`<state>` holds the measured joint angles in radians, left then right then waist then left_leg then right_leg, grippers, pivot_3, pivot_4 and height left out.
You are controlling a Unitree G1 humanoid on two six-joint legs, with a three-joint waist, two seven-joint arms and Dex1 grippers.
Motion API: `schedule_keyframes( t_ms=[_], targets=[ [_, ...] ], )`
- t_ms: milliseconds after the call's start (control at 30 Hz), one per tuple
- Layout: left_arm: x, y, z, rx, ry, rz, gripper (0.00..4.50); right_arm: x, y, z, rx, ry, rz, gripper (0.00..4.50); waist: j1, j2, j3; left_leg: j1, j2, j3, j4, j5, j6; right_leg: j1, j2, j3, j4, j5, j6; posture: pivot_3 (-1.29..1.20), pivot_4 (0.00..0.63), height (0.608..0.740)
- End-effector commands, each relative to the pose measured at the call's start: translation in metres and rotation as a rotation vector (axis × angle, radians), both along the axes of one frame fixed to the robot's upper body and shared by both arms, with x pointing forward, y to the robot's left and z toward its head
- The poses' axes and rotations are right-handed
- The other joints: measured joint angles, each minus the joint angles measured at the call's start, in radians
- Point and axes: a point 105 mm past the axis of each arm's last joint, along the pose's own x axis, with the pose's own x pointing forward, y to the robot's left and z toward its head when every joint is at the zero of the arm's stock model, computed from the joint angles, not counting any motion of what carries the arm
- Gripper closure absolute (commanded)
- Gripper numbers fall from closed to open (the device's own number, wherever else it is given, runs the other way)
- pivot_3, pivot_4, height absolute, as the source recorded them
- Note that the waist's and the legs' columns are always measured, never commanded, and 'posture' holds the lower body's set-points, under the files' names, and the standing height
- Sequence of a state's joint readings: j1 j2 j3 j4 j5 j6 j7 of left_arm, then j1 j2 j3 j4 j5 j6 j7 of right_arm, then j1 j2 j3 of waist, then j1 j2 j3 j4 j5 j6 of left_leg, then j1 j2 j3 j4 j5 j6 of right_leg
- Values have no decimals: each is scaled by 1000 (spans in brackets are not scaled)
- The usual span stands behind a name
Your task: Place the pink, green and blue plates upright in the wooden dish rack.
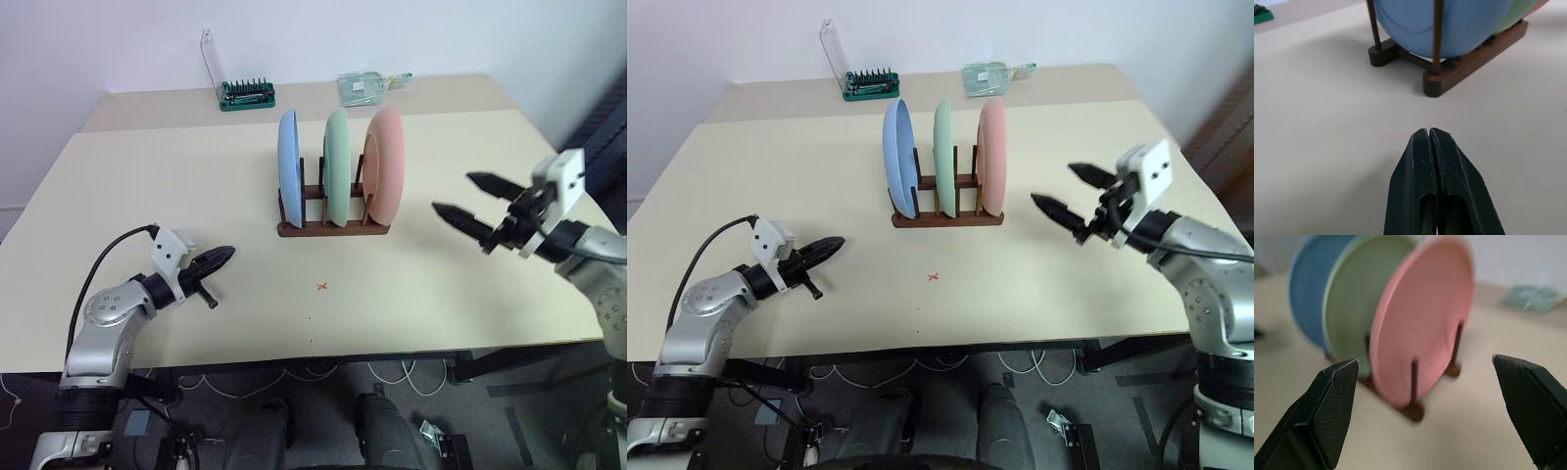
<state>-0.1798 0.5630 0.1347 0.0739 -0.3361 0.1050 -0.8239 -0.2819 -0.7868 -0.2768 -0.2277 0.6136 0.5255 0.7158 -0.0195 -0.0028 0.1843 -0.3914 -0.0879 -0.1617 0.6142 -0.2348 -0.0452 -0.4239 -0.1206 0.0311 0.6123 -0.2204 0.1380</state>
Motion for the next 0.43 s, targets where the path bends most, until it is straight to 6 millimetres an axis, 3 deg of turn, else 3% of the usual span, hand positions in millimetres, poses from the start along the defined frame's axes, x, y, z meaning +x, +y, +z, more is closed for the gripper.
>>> schedule_keyframes(
  t_ms=[33, 233, 433],
  targets=[
    [4, 9, 5, 13, -42, 33, 4500, 5, -5, -1, -29, -54, -30, 31, 6, 0, 0, 0, 0, 0, 0, 0, 0, 0, 0, 0, 0, 0, 0, 0, 150, 740],
    [9, 24, 3, 16, -65, 127, 4500, 14, -14, -22, -3, -23, -53, 31, 8, -1, 0, 0, 0, -1, 0, 0, 0, 0, 0, 0, 0, 0, 0, 0, 150, 740],
    [-6, 19, -3, 15, -48, 128, 4500, 21, -16, -26, 12, -22, -55, 31, 3, -1, 0, 0, 0, -1, 0, 0, 0, 0, 0, 0, 0, 0, 0, 0, 150, 740]
  ],
)
